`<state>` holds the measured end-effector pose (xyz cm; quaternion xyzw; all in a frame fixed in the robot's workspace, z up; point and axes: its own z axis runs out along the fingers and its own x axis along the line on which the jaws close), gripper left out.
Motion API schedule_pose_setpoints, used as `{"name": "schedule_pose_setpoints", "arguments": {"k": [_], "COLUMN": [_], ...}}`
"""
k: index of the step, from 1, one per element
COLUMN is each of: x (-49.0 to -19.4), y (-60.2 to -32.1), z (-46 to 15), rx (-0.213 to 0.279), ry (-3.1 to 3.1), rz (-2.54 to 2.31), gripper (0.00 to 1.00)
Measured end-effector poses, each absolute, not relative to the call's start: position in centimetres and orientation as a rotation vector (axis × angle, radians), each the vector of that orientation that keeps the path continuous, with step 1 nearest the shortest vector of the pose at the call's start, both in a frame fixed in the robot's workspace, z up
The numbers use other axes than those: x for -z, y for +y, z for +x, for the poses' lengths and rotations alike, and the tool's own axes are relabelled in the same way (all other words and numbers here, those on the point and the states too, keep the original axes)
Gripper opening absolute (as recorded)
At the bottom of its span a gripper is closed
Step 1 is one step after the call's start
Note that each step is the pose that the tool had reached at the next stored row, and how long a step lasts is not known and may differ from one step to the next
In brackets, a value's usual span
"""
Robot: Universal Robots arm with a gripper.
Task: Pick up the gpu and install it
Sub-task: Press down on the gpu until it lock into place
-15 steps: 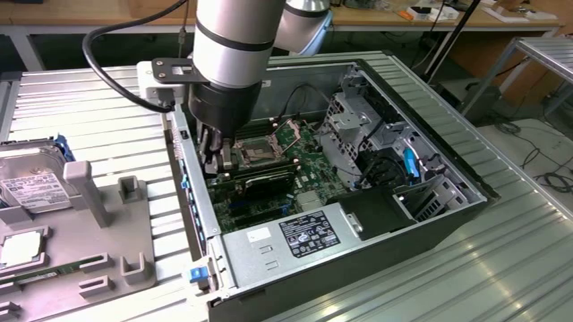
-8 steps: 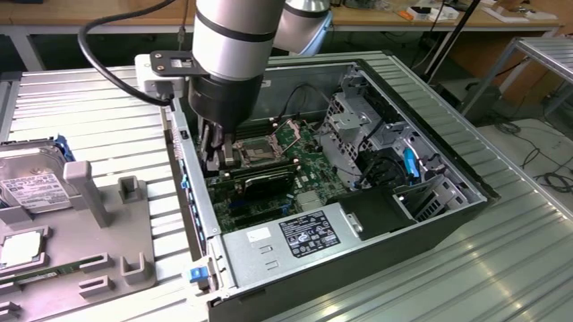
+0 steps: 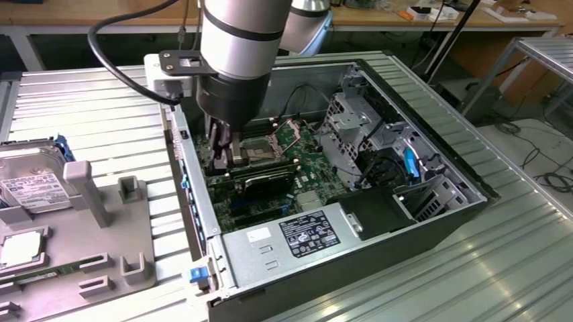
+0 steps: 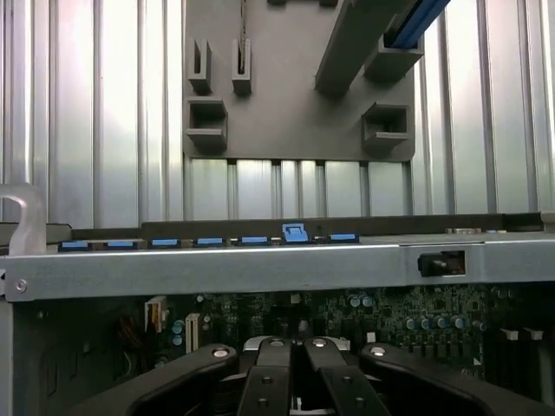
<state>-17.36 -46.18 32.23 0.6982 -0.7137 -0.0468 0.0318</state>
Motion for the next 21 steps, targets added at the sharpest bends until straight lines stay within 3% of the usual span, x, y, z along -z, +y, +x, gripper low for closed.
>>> {"name": "schedule_pose_setpoints", "arguments": {"k": [6, 21], "x": [-31.9, -29.1], "y": [-46.2, -46.1], "z": [-17.0, -16.9], "rx": [0.086, 0.084], "ry": [-2.216, -2.224], "rz": [2.19, 2.185], "gripper": [0.11, 0.11]}}
